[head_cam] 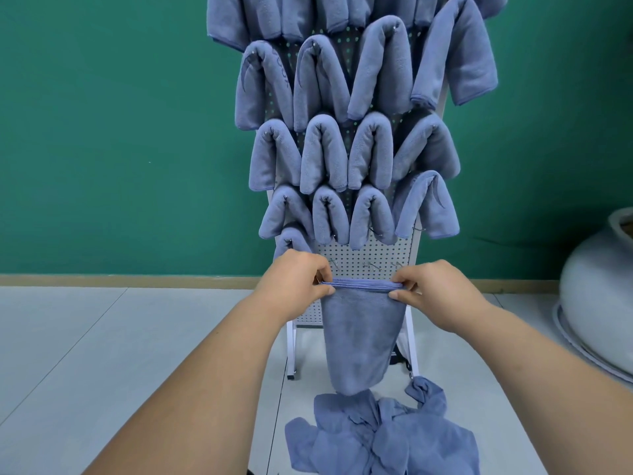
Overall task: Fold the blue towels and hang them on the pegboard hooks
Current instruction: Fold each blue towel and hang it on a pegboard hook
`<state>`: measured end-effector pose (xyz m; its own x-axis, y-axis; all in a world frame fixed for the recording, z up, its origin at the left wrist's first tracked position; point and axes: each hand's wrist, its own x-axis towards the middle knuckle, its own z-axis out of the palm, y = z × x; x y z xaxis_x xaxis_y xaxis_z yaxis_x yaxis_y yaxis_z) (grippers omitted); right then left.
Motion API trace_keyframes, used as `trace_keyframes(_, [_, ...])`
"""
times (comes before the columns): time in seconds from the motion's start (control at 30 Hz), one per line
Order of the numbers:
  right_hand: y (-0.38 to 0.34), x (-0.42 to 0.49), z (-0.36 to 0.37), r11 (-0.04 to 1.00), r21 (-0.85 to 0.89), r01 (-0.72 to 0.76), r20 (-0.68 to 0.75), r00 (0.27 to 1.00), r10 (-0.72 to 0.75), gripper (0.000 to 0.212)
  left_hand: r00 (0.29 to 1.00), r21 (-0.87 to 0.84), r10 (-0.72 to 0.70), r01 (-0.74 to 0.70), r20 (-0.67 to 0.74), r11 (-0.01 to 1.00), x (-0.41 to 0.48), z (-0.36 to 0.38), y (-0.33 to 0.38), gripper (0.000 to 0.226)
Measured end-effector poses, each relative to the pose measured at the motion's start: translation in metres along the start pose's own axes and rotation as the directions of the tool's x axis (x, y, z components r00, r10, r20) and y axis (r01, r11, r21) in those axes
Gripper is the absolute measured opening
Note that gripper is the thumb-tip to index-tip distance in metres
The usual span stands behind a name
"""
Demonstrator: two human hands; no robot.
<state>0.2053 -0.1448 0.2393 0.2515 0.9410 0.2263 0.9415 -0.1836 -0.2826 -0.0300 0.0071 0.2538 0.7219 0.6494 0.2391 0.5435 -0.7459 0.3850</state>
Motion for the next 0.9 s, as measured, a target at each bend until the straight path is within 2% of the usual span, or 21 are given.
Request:
trace_keyframes(0.17, [-0.001,0.001,0.003,1.0,-0.013,-0.013,0.03,0.999,0.013,0.027,1.0,-0.026,0.003,-0.003,0.002,1.0,-0.001,0.002,0.0,0.023])
trace_keyframes(0.27, [-0.001,0.001,0.001,1.0,-0.013,-0.012,0.058,0.998,0.013,0.031,1.0,0.022,0.028,-0.028,0.0,0.999,-0.001,0.002,0.0,0.021])
trace_keyframes(0.4, [-0.006,0.0,0.001,1.0,0.011,0.018,0.047,0.999,-0.018,0.015,0.999,0.05,0.044,-0.042,-0.025,0.998,0.0,0.003,0.001,0.012])
trace_keyframes(0.5, [-0.009,0.0,0.002,0.999,0.044,0.017,-0.011,1.0,-0.016,0.02,0.999,0.035,0.027,-0.027,-0.019,0.999,0.0,0.004,0.0,0.01])
trace_keyframes(0.6, [-0.008,0.001,0.004,1.0,-0.004,0.014,-0.01,1.0,-0.014,0.012,1.0,0.051,0.008,-0.008,-0.01,0.999,0.001,0.005,-0.002,0.01])
trace_keyframes(0.83, [-0.017,0.002,0.006,0.997,0.031,0.075,0.02,0.997,-0.076,0.017,0.993,0.256,-0.089,0.066,0.08,0.964,0.001,0.008,0.0,0.017])
trace_keyframes(0.9, [-0.023,0.001,0.008,0.989,0.072,0.132,-0.004,0.991,-0.132,0.014,0.98,0.201,-0.092,0.056,0.175,0.978,0.001,0.01,0.001,0.025])
